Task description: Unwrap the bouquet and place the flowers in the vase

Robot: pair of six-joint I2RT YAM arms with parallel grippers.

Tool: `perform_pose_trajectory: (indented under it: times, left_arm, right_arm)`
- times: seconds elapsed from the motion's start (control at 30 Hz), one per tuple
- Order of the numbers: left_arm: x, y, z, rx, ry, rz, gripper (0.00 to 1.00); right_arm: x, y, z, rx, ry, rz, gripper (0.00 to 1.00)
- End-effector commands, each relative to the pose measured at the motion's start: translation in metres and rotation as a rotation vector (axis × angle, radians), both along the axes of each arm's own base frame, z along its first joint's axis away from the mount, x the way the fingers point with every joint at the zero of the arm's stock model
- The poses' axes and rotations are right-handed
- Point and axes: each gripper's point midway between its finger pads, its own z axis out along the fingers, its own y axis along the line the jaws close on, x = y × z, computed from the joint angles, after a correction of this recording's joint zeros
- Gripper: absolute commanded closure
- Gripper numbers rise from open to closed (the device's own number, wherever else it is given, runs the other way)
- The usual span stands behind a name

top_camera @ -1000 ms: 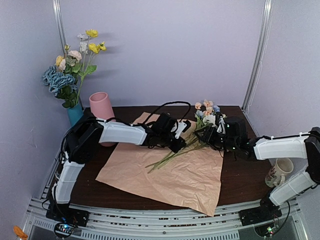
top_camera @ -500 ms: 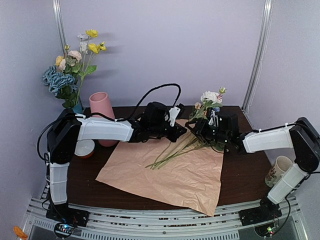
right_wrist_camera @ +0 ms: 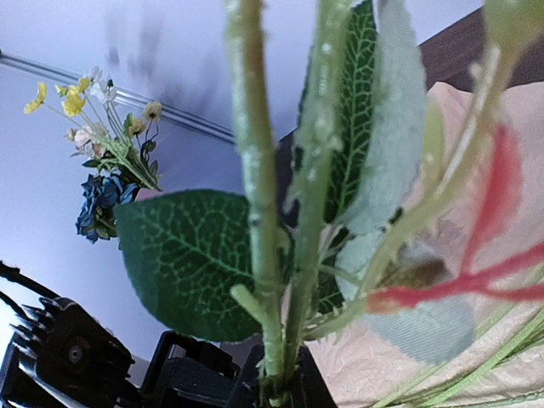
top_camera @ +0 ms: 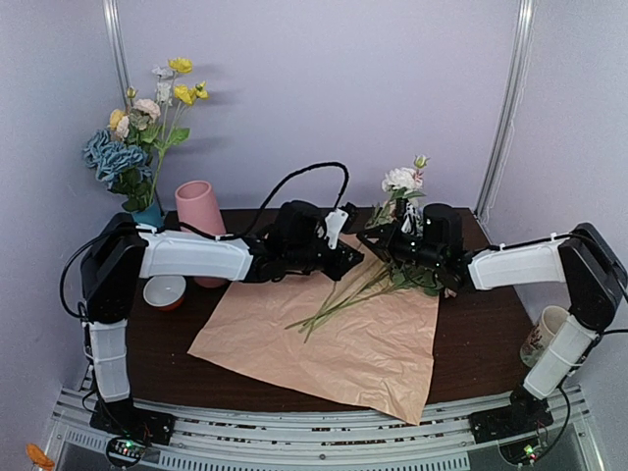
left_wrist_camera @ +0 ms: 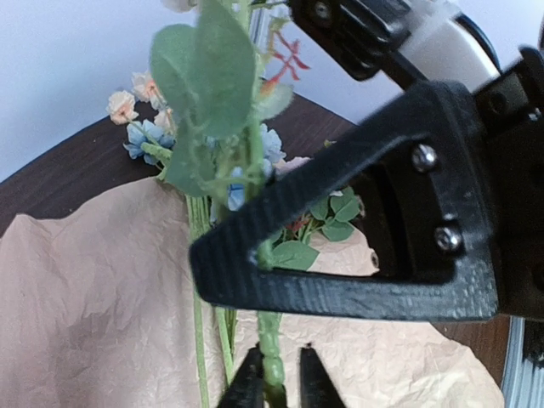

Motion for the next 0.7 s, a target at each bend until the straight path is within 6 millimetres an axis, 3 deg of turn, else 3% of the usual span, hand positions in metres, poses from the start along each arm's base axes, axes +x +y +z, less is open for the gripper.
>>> perform_pose_trajectory:
  times: [0.0,0.1,0.2,0.33,0.43,0.57,0.67]
  left_arm:
    - [-0.023,0.005,0.043,-0.079,-0.037,-0.034,0.71]
    - [-0.034,0.026,0.064,-0.096,-0.055,-0.011,0.52]
    - [-0.044,0.051,0.081,-0.098,-0.067,0.029,0.42]
    - [-0.048,0.086,0.107,-0.098,-0.080,0.132,0.39]
    - [-0.053,0.102,0.129,-0.120,-0.093,0.166,0.40]
    - [-0.058,0.110,0.148,-0.153,-0.096,0.174,0.40]
    - [-0.062,0.109,0.150,-0.157,-0.090,0.156,0.40]
  right_arm:
    - [0.001,0.015,0.033,-0.017,-0.132,0.082,1.00]
    - [-0.003,0.025,0.034,-0.086,-0.167,0.162,1.00]
    - [-0.012,0.035,0.037,-0.150,-0.217,0.240,1.00]
    - [-0.036,0.055,0.051,-0.206,-0.330,0.354,1.00]
    - [-0.058,0.071,0.065,-0.252,-0.440,0.431,1.00]
    - [-0.083,0.087,0.075,-0.303,-0.524,0.507,1.00]
    - [-0.098,0.095,0.085,-0.304,-0.575,0.547,1.00]
